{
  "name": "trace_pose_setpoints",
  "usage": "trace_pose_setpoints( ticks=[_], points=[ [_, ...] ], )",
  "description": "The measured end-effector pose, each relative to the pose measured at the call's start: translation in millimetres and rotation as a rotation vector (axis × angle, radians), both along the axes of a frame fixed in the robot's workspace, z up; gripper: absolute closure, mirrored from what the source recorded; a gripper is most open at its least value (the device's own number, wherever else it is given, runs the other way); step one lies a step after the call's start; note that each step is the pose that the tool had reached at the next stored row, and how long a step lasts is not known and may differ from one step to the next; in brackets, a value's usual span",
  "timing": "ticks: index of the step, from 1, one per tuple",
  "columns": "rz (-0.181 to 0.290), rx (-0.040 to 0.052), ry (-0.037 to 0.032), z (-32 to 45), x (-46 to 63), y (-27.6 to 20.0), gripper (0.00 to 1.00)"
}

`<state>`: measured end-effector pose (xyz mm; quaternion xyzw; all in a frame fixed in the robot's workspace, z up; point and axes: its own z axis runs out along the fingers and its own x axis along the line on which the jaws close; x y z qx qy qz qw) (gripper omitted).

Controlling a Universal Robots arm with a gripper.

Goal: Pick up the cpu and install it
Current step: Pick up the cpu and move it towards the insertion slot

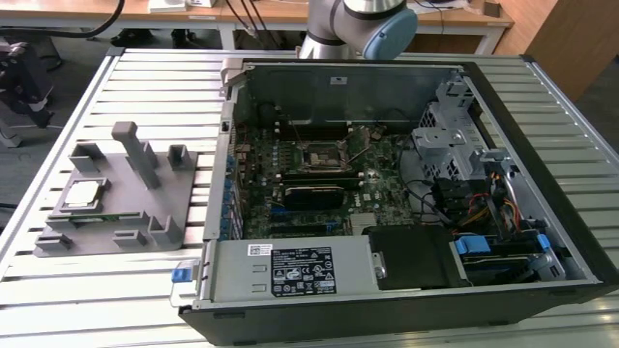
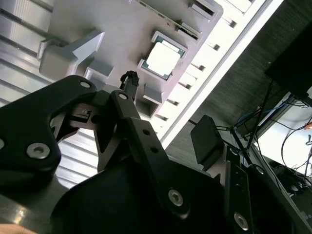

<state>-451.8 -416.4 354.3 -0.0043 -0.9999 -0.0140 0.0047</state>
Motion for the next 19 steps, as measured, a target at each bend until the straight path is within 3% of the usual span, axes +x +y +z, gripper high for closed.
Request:
trace_pose_setpoints(
  ticks=[19],
  points=[
    [-0.001,0.0001,0.0021,-17.2,-0.1,0.0,0.30]
  ],
)
